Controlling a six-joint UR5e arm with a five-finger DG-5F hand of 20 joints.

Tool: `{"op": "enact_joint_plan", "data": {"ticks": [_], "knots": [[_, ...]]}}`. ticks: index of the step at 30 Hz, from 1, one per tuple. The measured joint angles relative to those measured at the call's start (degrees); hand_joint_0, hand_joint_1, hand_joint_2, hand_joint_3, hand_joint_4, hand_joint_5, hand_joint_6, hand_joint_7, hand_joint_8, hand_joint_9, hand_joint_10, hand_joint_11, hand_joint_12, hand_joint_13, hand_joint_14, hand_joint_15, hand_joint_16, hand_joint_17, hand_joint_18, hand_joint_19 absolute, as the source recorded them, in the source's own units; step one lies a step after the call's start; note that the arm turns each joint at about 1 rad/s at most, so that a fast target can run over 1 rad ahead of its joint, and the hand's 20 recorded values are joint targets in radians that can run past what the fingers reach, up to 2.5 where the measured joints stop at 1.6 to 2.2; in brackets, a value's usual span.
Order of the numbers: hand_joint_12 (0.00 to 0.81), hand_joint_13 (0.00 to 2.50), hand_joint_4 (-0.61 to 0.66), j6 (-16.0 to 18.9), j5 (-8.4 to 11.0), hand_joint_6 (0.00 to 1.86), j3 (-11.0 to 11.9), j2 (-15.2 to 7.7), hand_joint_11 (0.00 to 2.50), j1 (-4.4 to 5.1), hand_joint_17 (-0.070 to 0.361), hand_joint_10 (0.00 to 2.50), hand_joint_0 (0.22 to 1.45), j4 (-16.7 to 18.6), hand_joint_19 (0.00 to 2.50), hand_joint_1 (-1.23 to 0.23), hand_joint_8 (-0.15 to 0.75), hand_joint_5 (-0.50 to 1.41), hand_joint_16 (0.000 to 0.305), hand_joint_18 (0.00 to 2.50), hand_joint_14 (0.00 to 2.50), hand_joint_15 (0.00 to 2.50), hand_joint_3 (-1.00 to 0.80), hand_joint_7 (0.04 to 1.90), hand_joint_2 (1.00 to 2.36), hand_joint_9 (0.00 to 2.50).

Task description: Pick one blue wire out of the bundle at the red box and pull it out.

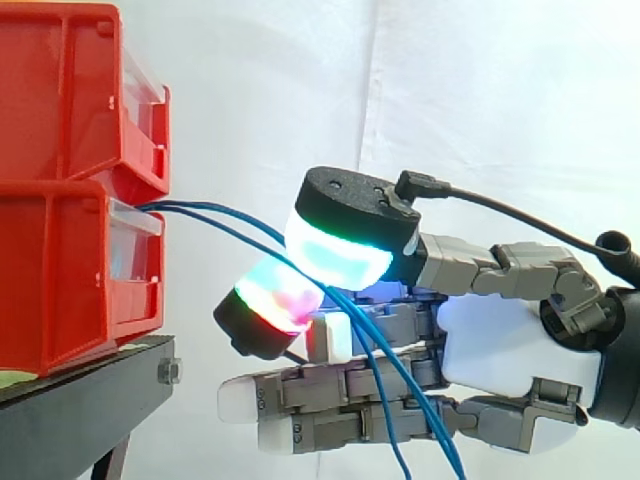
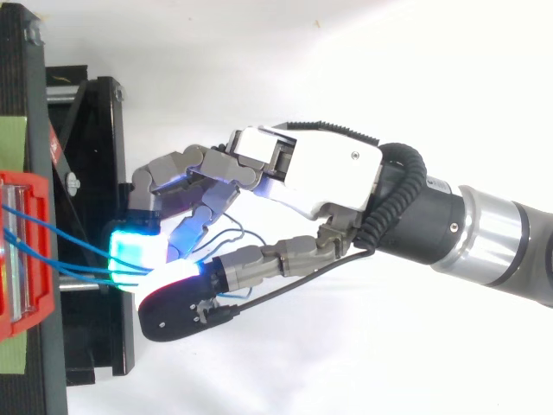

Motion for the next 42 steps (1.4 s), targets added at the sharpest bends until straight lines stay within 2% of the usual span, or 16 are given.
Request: {"op": "enact_joint_plan", "data": {"ticks": [5,6,7,9,12,15,20,22,23,24,32,35,36,37,39,42], "knots": [[0.295,0.63,0.15,0.0,-0.02,0.82,0.0,0.0,0.76,0.0,0.096,0.02,0.91,0.0,0.56,-0.71,0.16,-0.1,0.043,0.31,0.02,0.4,-0.16,1.09,1.02,1.18],[0.289,0.63,0.15,0.0,-0.01,0.75,0.0,0.0,0.71,0.0,0.095,0.02,0.92,0.0,0.58,-0.7,0.147,-0.08,0.042,0.3,0.01,0.39,-0.18,1.19,1.02,1.21],[0.29,0.63,0.15,0.0,-0.01,0.74,0.0,0.0,0.69,0.0,0.095,0.02,0.92,0.0,0.57,-0.69,0.142,-0.07,0.042,0.3,0.02,0.39,-0.18,1.2,1.02,1.21],[0.275,0.63,0.14,0.0,-0.01,0.63,0.0,0.0,0.63,0.0,0.093,0.02,0.92,0.0,0.59,-0.66,0.131,-0.03,0.041,0.29,0.01,0.39,-0.21,1.36,1.02,1.25],[0.266,0.64,0.13,0.0,-0.01,0.58,0.0,0.0,0.61,0.0,0.09,0.02,0.92,0.0,0.59,-0.65,0.115,0.0,0.04,0.3,0.01,0.38,-0.26,1.48,1.02,1.28],[0.266,0.64,0.09,0.0,0.0,0.58,0.0,0.0,0.62,0.0,0.09,0.02,0.93,0.1,0.61,-0.66,0.129,0.0,0.04,0.29,0.02,0.39,-0.21,1.49,1.02,1.28],[0.27,0.64,0.07,0.1,-0.04,0.65,0.0,0.0,0.68,-0.02,0.09,0.03,0.96,0.0,0.64,-0.68,0.136,-0.02,0.04,0.29,0.02,0.41,-0.13,1.36,1.02,1.27],[0.272,0.65,0.07,0.1,-0.04,0.74,0.0,0.0,0.71,-0.02,0.091,0.03,0.96,0.0,0.64,-0.69,0.146,-0.05,0.04,0.29,0.02,0.41,-0.1,1.17,1.02,1.24],[0.28,0.65,0.06,0.1,-0.05,0.84,0.0,0.0,0.75,-0.03,0.091,0.02,0.96,0.0,0.63,-0.71,0.153,-0.11,0.041,0.3,0.02,0.42,-0.08,1.03,1.02,1.19],[0.282,0.65,0.05,0.1,-0.05,0.86,0.0,0.0,0.78,-0.05,0.091,0.02,0.96,0.0,0.63,-0.71,0.152,-0.12,0.041,0.31,0.02,0.43,-0.07,0.99,1.02,1.16],[0.285,0.64,0.0,0.1,-0.18,0.89,0.0,0.0,0.83,-0.15,0.091,0.02,0.92,0.0,0.57,-0.76,0.133,-0.14,0.041,0.33,0.02,0.42,-0.11,0.91,1.02,1.12],[0.278,0.64,0.01,0.1,-0.23,0.81,0.0,0.0,0.68,-0.18,0.092,0.02,0.91,0.0,0.56,-0.75,0.121,-0.11,0.041,0.33,0.01,0.39,-0.12,1.01,1.02,1.14],[0.274,0.63,0.0,0.1,-0.23,0.73,0.0,0.0,0.64,-0.18,0.092,0.02,0.91,0.0,0.57,-0.73,0.112,-0.07,0.041,0.32,0.01,0.39,-0.13,1.15,1.02,1.15],[0.274,0.63,0.01,0.1,-0.25,0.7,0.0,0.0,0.61,-0.18,0.092,0.02,0.92,0.0,0.59,-0.73,0.111,-0.06,0.041,0.31,0.01,0.39,-0.13,1.17,1.02,1.15],[0.264,0.62,0.03,0.1,-0.25,0.59,0.0,0.0,0.53,-0.18,0.09,0.02,0.93,0.0,0.6,-0.69,0.089,-0.01,0.04,0.29,0.01,0.38,-0.17,1.42,1.02,1.18],[0.259,0.63,0.0,0.0,-0.25,0.53,0.0,0.0,0.49,-0.19,0.088,0.02,0.93,0.0,0.6,-0.68,0.083,0.01,0.039,0.29,0.01,0.38,-0.21,1.55,1.02,1.19]]}}
